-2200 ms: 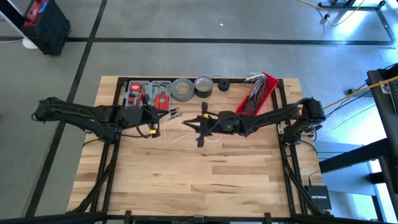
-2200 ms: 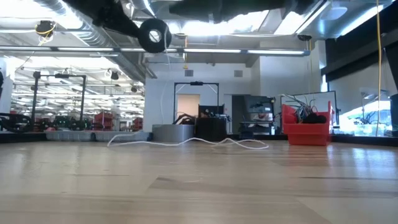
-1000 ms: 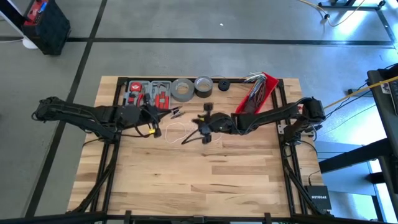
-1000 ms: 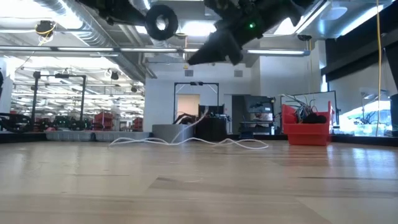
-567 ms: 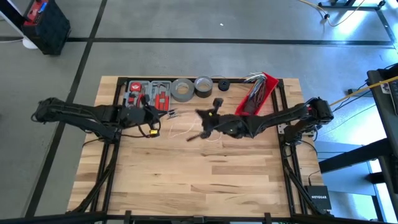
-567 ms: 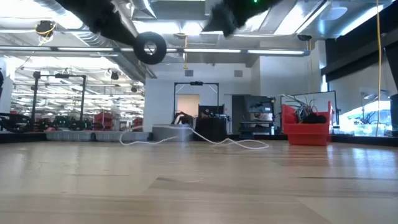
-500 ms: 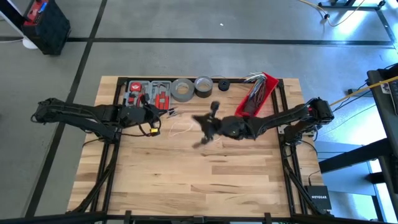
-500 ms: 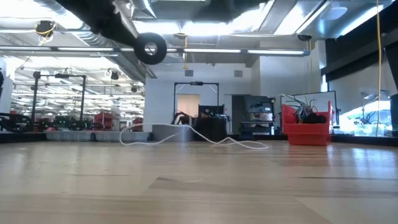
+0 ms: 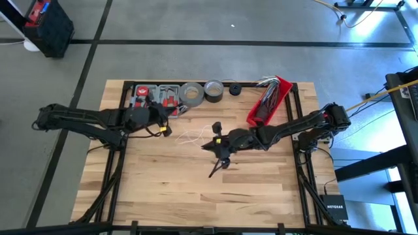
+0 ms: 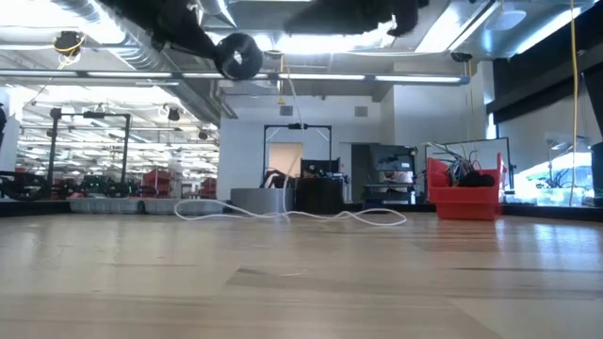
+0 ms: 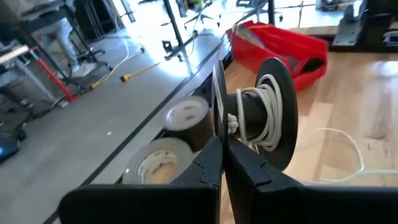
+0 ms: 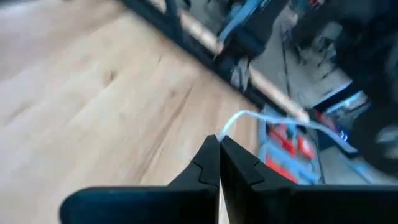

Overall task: Coil cords
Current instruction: Uncoil the white wire from the black spool

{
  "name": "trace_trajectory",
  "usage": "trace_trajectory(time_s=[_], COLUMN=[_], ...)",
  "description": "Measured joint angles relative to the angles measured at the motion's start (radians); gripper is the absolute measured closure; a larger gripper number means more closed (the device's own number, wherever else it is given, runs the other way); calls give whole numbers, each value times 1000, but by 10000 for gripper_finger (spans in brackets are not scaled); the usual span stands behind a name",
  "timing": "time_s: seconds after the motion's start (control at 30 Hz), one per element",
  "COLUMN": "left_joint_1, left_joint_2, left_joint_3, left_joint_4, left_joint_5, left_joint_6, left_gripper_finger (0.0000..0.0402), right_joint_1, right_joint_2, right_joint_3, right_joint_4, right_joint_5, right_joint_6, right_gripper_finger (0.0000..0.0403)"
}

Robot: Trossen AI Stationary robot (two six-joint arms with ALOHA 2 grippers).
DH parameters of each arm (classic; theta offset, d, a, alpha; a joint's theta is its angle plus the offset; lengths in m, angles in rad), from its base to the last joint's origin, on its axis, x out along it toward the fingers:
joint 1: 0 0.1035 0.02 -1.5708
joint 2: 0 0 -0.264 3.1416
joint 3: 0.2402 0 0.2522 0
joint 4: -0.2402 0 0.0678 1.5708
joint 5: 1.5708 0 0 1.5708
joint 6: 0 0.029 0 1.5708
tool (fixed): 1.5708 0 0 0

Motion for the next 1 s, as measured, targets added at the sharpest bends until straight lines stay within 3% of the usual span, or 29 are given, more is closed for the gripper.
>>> trace_trajectory(time_s=[0.1, 0.2, 0.3, 0.5, 0.6, 0.73, 1.0], left_joint_1=[-20, -41, -64, -82, -81, -76, -12], left_joint_2=[0, 0, 0, 0, 0, 0, 0], left_joint_3=[1, 1, 1, 1, 1, 1, 1], left_joint_4=[30, 33, 27, -34, -99, -199, -300], left_joint_5=[1, 2, 2, 3, 3, 3, 3], left_joint_6=[23, 50, 79, 106, 82, 45, -20], left_gripper_finger=[400, 400, 400, 400, 400, 400, 400], right_joint_1=[-16, -36, -40, -39, -34, -6, 86], right_joint_2=[2, 2, 2, 2, 2, -1, -2], right_joint_3=[0, 0, 0, 0, 0, 0, 0], right_joint_4=[-65, -125, -177, -161, -76, 67, 342], right_joint_5=[39, 161, 399, 972, 1129, 1099, 738], right_joint_6=[0, 1, 1, -42, -61, -116, -189], right_gripper_finger=[397, 397, 397, 397, 397, 397, 397])
